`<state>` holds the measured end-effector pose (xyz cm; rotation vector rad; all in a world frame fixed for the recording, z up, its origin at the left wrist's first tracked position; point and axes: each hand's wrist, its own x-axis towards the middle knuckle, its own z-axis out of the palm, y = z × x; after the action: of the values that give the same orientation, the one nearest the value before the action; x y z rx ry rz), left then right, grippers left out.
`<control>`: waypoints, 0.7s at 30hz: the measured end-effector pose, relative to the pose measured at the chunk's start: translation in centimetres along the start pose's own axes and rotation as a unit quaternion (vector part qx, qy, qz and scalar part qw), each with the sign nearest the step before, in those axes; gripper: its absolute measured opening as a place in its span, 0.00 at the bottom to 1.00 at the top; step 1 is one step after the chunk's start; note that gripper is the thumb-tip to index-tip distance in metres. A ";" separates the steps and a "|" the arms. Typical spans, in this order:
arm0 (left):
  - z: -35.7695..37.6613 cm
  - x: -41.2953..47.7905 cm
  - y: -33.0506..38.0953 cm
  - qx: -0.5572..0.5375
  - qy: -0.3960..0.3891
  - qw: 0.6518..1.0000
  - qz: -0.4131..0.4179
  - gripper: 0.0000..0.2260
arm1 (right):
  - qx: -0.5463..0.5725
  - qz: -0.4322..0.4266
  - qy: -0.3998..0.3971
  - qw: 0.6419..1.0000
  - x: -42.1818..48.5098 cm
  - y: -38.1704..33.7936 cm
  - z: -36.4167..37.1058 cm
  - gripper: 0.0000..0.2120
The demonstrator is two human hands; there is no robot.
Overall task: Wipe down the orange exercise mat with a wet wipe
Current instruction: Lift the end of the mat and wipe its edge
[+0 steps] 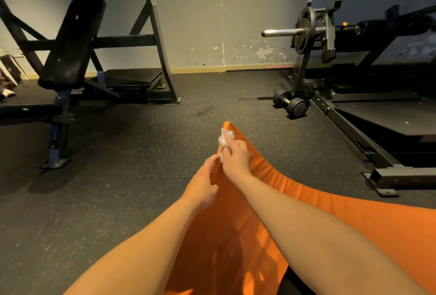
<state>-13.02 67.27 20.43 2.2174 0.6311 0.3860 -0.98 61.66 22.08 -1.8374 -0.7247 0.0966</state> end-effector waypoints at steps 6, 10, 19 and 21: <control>-0.8 0.6 -0.4 -0.056 0.102 0.993 -0.031 0.27 | -0.007 -0.028 -0.025 0.999 -1.8 1.1 2.0 0.22; -0.6 0.2 -0.1 -0.029 0.044 0.998 -0.020 0.31 | -0.006 0.002 0.016 1.000 0.4 1.0 1.4 0.22; -0.8 0.1 -0.3 0.006 0.032 0.999 -0.013 0.36 | -0.004 0.140 0.013 0.990 0.4 2.8 1.2 0.19; -0.6 0.2 -0.4 0.020 0.007 1.000 -0.007 0.41 | 0.012 0.061 -0.021 0.998 1.0 1.4 1.2 0.23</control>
<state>-13.20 67.97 20.51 2.2497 0.6668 0.3850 -0.10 62.90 20.65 -1.8604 -0.6378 0.2226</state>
